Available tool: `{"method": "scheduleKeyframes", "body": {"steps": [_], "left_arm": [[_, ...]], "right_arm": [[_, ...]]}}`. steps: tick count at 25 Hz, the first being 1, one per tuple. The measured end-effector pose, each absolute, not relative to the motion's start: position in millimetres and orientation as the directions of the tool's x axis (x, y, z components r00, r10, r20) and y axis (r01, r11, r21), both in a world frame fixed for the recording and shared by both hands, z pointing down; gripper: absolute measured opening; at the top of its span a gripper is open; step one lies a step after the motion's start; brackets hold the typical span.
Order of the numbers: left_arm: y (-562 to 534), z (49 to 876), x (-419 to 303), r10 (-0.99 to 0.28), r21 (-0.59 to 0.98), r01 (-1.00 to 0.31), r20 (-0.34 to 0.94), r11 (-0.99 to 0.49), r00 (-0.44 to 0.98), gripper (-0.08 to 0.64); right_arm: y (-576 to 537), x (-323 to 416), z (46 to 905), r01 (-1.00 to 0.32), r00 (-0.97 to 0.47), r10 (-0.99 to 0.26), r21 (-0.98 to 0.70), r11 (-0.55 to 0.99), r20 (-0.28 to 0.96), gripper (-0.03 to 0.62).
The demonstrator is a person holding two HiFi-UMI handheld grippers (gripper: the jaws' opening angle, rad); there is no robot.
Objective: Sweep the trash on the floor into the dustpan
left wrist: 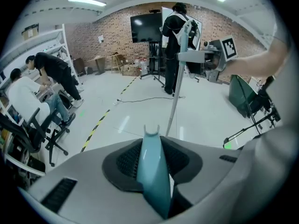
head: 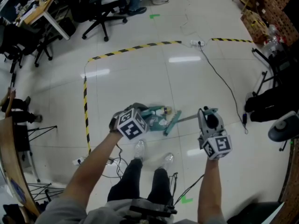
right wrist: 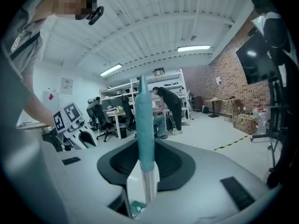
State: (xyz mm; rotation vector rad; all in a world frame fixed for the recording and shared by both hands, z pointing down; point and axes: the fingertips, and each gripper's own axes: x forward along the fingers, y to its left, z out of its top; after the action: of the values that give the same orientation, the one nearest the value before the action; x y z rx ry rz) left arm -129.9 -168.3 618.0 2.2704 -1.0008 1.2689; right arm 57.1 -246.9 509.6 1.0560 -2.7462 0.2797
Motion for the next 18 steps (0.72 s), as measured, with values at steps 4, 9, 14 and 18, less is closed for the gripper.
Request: {"method": "scheduleKeyframes", "body": {"steps": [4,9,14,18], "left_arm": [[-178.5,628.8,-128.9,-0.429,-0.034,-0.729,0.827,-0.684,0.364,0.115],[-193.6,627.1,-128.2,-0.454,-0.062,-0.732,0.818,-0.679,0.352,0.114],[-197.0,626.4,-127.9,-0.455,-0.064,-0.731,0.818,-0.679,0.351,0.114],[-199.4,623.9,-124.5,-0.459,-0.065,-0.731,0.815,-0.679,0.354,0.114]], "right_arm": [[-255.5,38.6,548.1,-0.657,-0.732,-0.613,-0.068,0.751,0.298,0.099],[-241.5,17.4,578.2,-0.601,-0.791,-0.534,-0.216,0.769,0.298,0.107],[-225.9,10.5,579.4,-0.534,-0.844,-0.494,-0.429,0.729,0.211,0.110],[-210.6,-1.8,565.1,-0.472,-0.878,-0.445,-0.478,0.741,0.178,0.115]]}}
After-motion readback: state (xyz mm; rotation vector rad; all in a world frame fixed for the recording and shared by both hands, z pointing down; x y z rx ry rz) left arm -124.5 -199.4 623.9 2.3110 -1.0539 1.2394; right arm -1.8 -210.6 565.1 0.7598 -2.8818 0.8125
